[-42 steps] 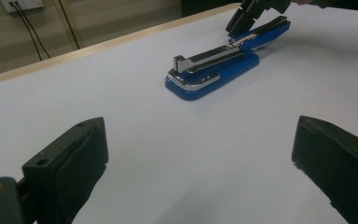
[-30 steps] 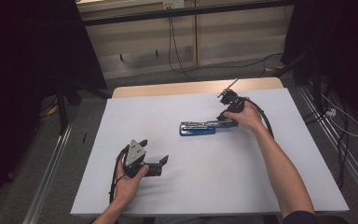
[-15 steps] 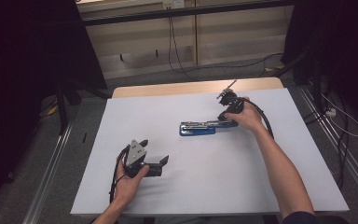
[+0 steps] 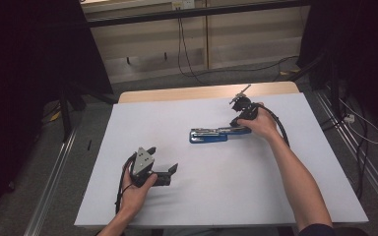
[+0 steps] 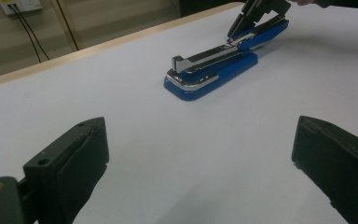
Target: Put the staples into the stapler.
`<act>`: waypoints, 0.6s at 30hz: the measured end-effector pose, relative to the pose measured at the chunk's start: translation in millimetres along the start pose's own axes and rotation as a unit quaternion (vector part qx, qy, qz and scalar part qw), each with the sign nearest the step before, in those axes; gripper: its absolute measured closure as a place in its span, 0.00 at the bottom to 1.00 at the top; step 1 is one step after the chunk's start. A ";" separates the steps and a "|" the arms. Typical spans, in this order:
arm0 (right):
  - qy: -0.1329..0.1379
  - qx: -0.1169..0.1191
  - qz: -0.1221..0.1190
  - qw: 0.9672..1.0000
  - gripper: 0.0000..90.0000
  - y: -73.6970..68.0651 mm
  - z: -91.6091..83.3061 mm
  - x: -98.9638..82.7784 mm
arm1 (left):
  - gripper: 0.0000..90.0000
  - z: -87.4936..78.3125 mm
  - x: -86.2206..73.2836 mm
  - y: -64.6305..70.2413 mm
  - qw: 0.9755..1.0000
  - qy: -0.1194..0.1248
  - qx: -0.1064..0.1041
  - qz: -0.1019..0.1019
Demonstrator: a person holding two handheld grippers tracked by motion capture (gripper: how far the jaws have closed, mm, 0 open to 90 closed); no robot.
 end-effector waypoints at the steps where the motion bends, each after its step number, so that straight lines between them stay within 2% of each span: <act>1: 0.002 -0.001 0.001 1.000 0.88 0.0 -1.1 0.1 | 0.04 0.0 0.0 0.1 1.000 0.000 -0.001 0.000; 18: 0.018 -0.009 -0.005 1.000 0.88 0.6 -11.4 0.9 | 0.04 0.2 0.0 0.3 1.000 0.000 0.000 0.001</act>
Point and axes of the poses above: each handheld gripper's, and its own axes: z roughly forward along the jaws, x roughly out of its top, y roughly to its right, the point moved 3 cm from there along z, roughly forward along the jaws, and after that the axes turned 10 degrees about x, right-handed, at the moved point
